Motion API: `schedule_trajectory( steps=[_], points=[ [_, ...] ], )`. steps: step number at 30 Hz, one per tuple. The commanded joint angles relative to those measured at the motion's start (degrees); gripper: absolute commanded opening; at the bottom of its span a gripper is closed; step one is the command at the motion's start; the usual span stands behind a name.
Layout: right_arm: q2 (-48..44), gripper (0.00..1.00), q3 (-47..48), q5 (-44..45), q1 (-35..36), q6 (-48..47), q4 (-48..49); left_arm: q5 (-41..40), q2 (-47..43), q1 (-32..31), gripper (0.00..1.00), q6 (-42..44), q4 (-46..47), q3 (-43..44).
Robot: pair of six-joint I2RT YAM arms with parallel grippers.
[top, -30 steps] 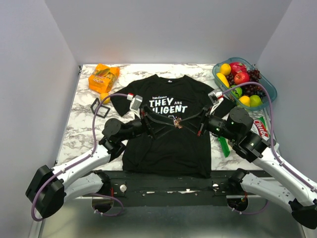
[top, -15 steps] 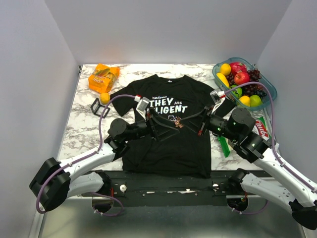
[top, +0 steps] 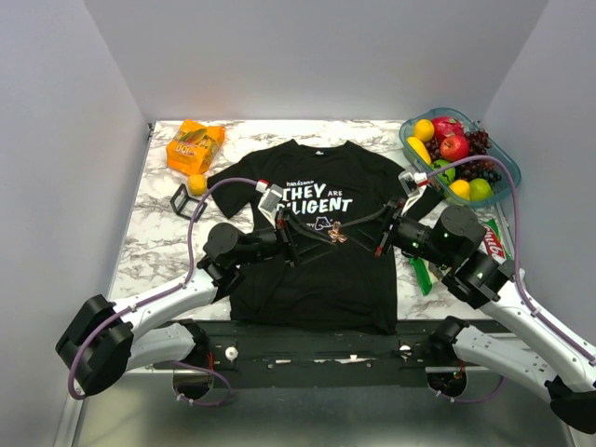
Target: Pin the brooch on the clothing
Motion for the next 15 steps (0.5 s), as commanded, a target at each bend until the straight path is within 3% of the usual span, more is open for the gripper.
schedule_trajectory(
  steps=[1, 15],
  points=[
    [-0.8, 0.01, 0.2, 0.2, 0.1, 0.4, 1.4, 1.2, 0.3, -0.7, 0.31, 0.3, 2.3, 1.1],
    [-1.2, 0.01, -0.5, -0.2, 0.1, 0.9, 1.5, -1.7, 3.2, -0.8, 0.32, -3.5, 9.9, 0.7]
  ],
)
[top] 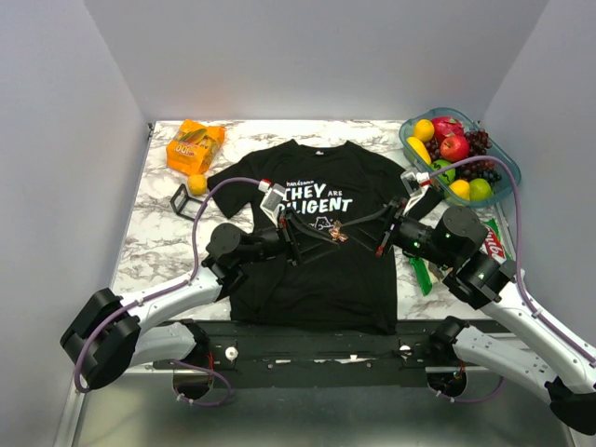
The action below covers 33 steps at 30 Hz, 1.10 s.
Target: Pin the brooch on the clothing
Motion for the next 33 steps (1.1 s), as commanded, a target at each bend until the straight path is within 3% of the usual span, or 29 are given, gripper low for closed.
schedule_trajectory(
  steps=[1, 11, 33],
  points=[
    [-0.7, 0.01, -0.6, -0.2, 0.1, 0.3, 1.4, -1.3, 1.2, -0.4, 0.32, -2.3, 7.0, 0.7],
    [-0.8, 0.01, -1.0, 0.0, 0.1, 0.2, 1.3, -2.3, 1.8, -0.4, 0.19, -3.5, 9.3, 0.6],
    [-1.7, 0.01, -3.1, 1.1, 0.1, 1.0, 0.7, -3.0, 0.6, -0.4, 0.22, -3.4, 11.0, 0.4]
  ],
)
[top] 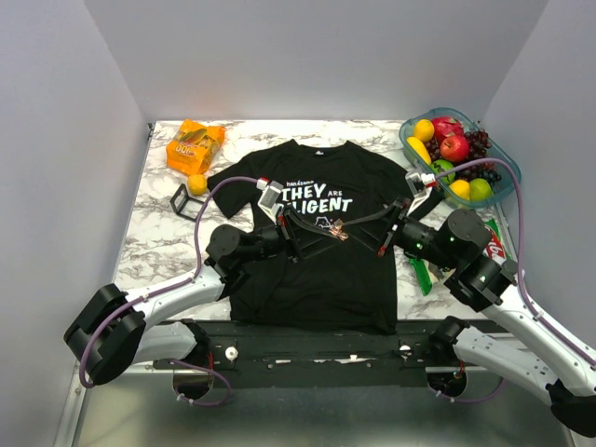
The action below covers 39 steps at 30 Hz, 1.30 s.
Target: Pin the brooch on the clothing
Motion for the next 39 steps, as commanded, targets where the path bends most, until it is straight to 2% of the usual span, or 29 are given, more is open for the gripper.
schedule_trajectory(
  steps=[1, 10, 14, 15, 16, 20, 23, 25, 27, 29, 31, 32, 35, 38, 39],
  points=[
    [-0.6, 0.01, -2.2, 1.6, 0.1, 0.3, -1.6, -1.2, -1.5, -0.4, 0.22, 0.0, 5.1, 0.5],
    [-0.8, 0.01, -2.6, 2.3, 0.1, 1.0, -2.0, -1.4, -1.7, -0.4, 0.19, 0.2, 5.8, 0.0],
    [-0.6, 0.01, -3.0, 2.2, 0.1, 1.2, -2.3, -1.2, -1.6, -0.4, 0.11, 0.2, 7.8, -0.4],
    [-0.7, 0.01, -3.1, 2.2, 0.1, 1.4, -2.2, -1.2, -1.7, -0.4, 0.03, 0.2, 8.3, -0.6],
    [-0.8, 0.01, -3.4, 2.7, 0.1, 1.4, -2.5, -1.3, -1.9, -0.4, 0.0, 0.3, 8.3, -0.8],
    [-1.7, 0.01, -4.1, 4.9, 0.1, 1.5, -3.7, -1.8, -3.1, -0.4, 0.0, 1.2, 8.1, -2.4],
    [-1.9, 0.01, -4.8, 6.5, 0.1, 1.4, -4.4, -3.1, -5.1, -0.4, 0.0, 3.3, 3.3, -3.5],
    [-1.5, 0.08, -4.8, 6.6, 0.1, 1.3, -4.7, -4.3, -6.4, -0.4, 0.0, 6.3, -4.0, -3.2],
    [-1.2, 0.23, -4.7, 6.8, 0.1, 1.2, -4.9, -6.3, -8.3, -0.4, 0.0, 9.6, -11.8, -2.9],
    [-1.3, 0.44, -4.5, 7.7, 0.1, 1.1, -5.0, -8.2, -10.5, -0.4, 0.0, 11.8, -16.9, -2.4],
    [-1.9, 0.56, -4.1, 8.7, 0.1, 0.8, -5.5, -11.1, -12.5, -0.3, 0.0, 14.8, -25.1, -1.5],
    [-2.1, 0.65, -4.0, 9.2, 0.1, 0.4, -5.8, -12.0, -13.2, -0.1, 0.0, 15.6, -27.5, -1.2],
    [-2.9, 0.74, -3.0, 10.5, 0.1, -0.4, -7.2, -14.5, -14.5, 0.5, 0.0, 17.6, -34.5, -0.3],
    [-3.2, 0.77, -2.5, 11.4, 0.0, -1.2, -8.7, -16.5, -13.9, 0.9, 0.0, 20.3, -42.6, 2.4],
    [-3.4, 0.78, -2.4, 11.7, 0.1, -1.4, -9.1, -17.2, -13.6, 1.0, 0.0, 21.3, -47.8, 3.3]
  ],
)
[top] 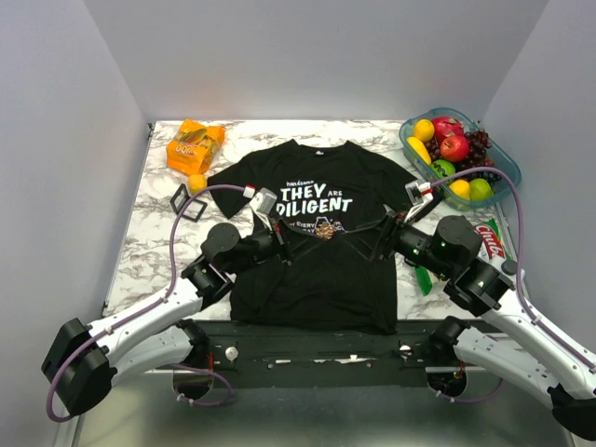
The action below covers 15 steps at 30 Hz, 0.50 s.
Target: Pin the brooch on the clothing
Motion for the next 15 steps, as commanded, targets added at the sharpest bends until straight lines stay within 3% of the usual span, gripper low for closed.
schedule_trajectory(
  steps=[1, 6, 10, 15],
  points=[
    [-1.1, 0.79, 1.4, 4.3, -0.2, -2.2, -4.0, -6.1, 1.5, 0.8, 0.0, 7.7, -19.7, 6.9],
    [-1.4, 0.82, 3.0, 10.8, -0.2, -3.2, -9.5, -9.6, 6.1, 4.3, 0.0, 17.2, -39.1, 16.3],
    [0.5, 0.87, 4.0, 17.2, -0.3, -4.6, -13.0, -10.7, 12.0, 7.4, 0.0, 22.3, -46.6, 23.7],
    [7.7, 0.81, 4.1, 19.4, -3.8, -8.7, -12.7, -11.8, 20.7, 8.4, 0.0, 24.3, -50.1, 29.6]
  ],
)
